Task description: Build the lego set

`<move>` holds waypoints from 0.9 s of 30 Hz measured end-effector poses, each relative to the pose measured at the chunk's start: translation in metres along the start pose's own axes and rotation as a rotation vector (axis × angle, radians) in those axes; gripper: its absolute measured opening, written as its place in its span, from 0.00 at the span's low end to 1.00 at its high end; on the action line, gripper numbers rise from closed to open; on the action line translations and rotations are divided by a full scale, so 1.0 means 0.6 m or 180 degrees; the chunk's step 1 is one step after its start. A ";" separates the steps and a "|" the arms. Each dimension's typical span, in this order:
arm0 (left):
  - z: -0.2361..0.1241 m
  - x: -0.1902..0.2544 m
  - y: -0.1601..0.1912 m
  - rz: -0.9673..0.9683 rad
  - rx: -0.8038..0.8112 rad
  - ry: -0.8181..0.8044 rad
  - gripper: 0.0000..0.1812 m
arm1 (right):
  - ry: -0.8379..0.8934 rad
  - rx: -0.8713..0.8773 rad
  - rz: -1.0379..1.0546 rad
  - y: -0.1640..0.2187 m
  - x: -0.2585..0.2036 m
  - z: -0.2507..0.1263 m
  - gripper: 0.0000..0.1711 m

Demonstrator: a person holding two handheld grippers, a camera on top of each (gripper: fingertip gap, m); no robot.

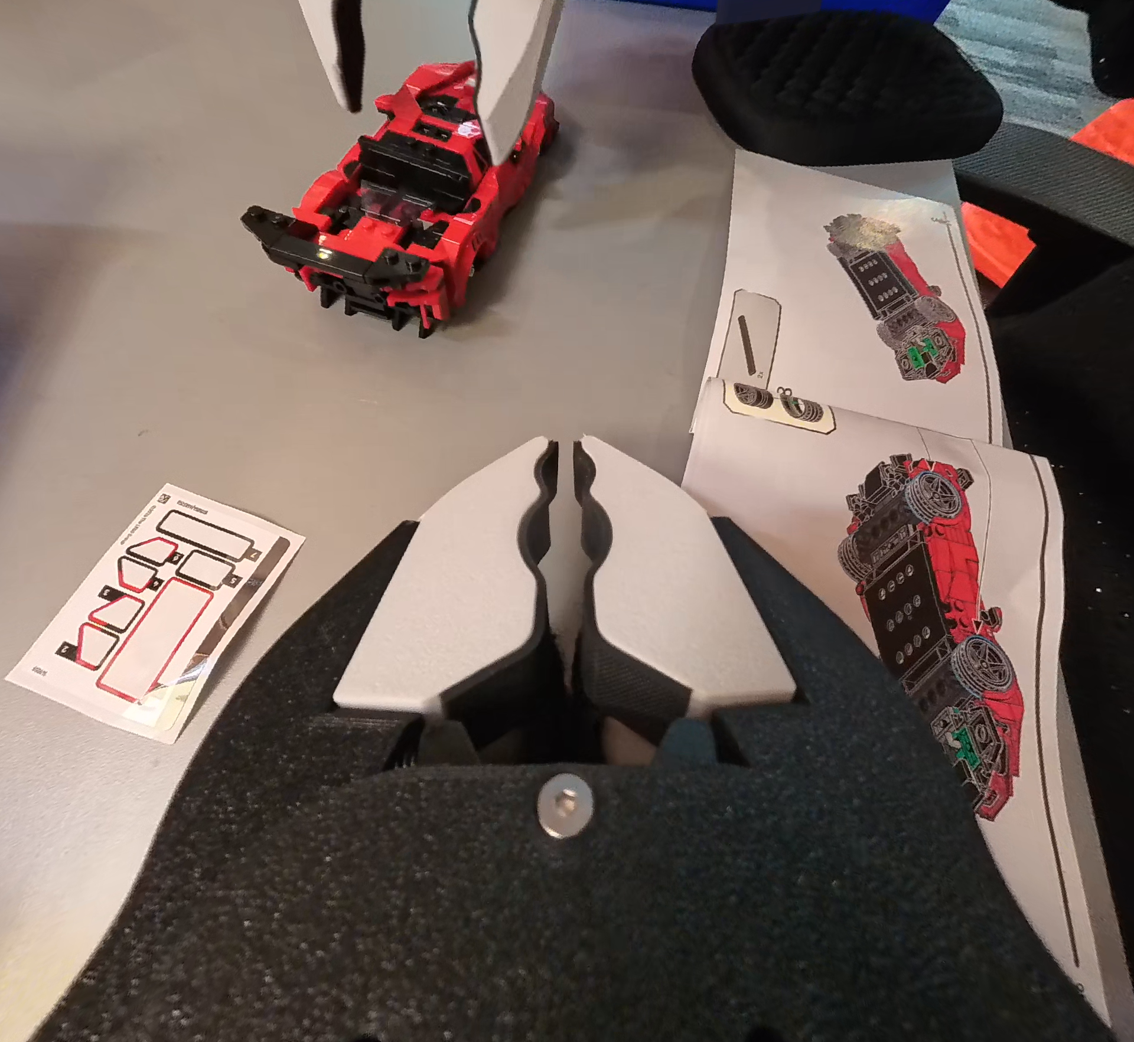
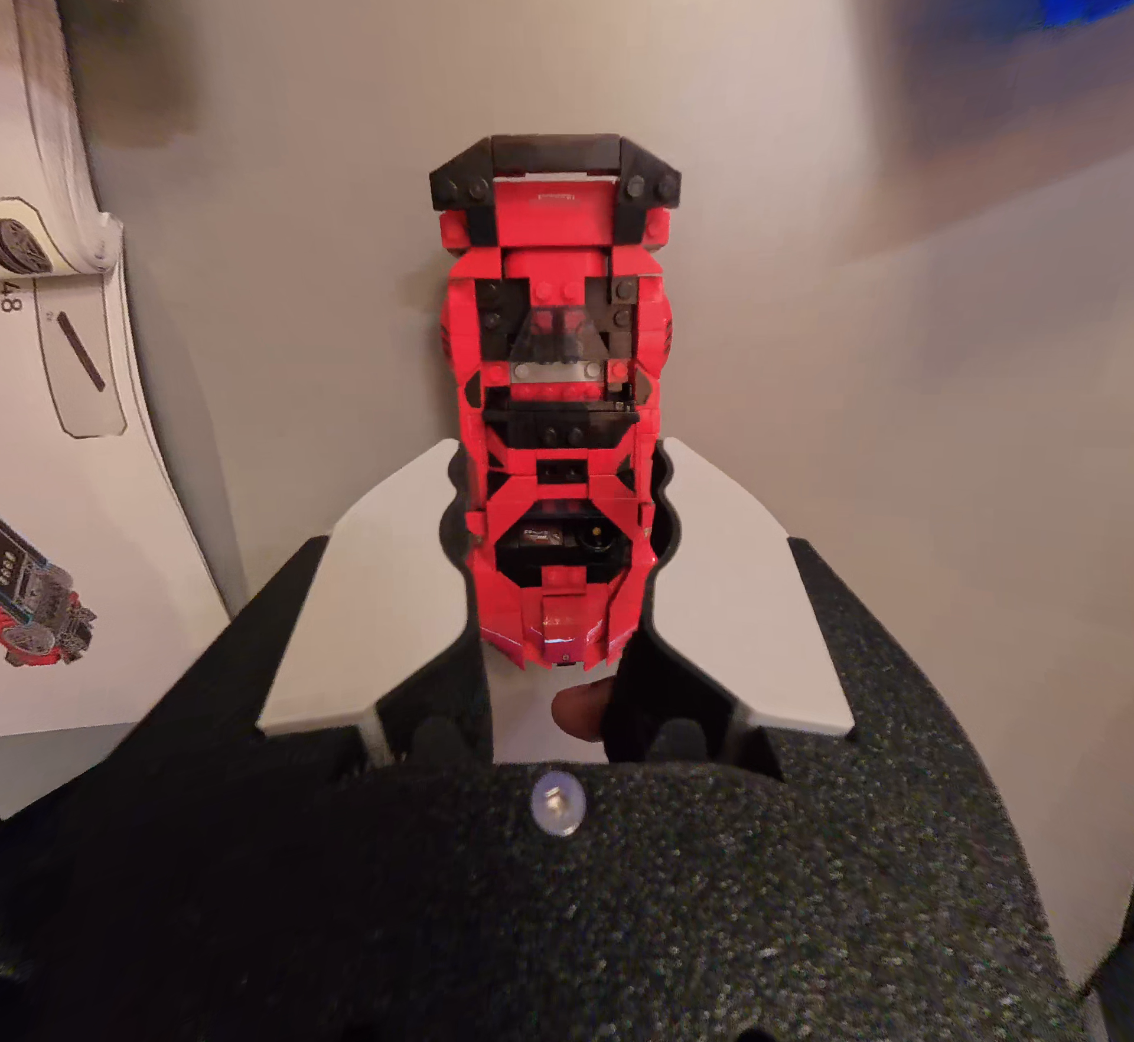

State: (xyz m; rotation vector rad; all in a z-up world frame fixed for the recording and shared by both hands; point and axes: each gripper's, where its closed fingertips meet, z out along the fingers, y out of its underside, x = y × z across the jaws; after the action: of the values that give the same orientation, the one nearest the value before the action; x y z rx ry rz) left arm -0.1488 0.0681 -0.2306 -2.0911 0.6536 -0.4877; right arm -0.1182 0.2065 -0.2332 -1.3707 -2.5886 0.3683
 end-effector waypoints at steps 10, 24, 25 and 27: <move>-0.001 -0.001 0.000 -0.0006 0.0006 -0.0006 0.02 | -0.0081 -0.0096 0.0033 0.007 -0.001 0.013 0.28; 0.000 -0.001 0.003 -0.0019 -0.0017 0.0005 0.03 | -0.0058 0.0017 0.0049 0.000 0.004 0.000 0.20; 0.000 -0.001 0.003 -0.0019 -0.0019 0.0006 0.03 | -0.0028 -0.0004 0.0062 0.002 0.006 0.000 0.24; 0.001 0.000 0.003 -0.0016 -0.0022 0.0011 0.03 | -0.0052 -0.0061 0.0135 0.008 0.006 0.004 0.38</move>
State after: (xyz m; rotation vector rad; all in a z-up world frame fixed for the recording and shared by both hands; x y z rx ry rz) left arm -0.1492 0.0675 -0.2326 -2.0992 0.6530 -0.4928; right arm -0.1169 0.2117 -0.2365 -1.4366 -2.5862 0.3636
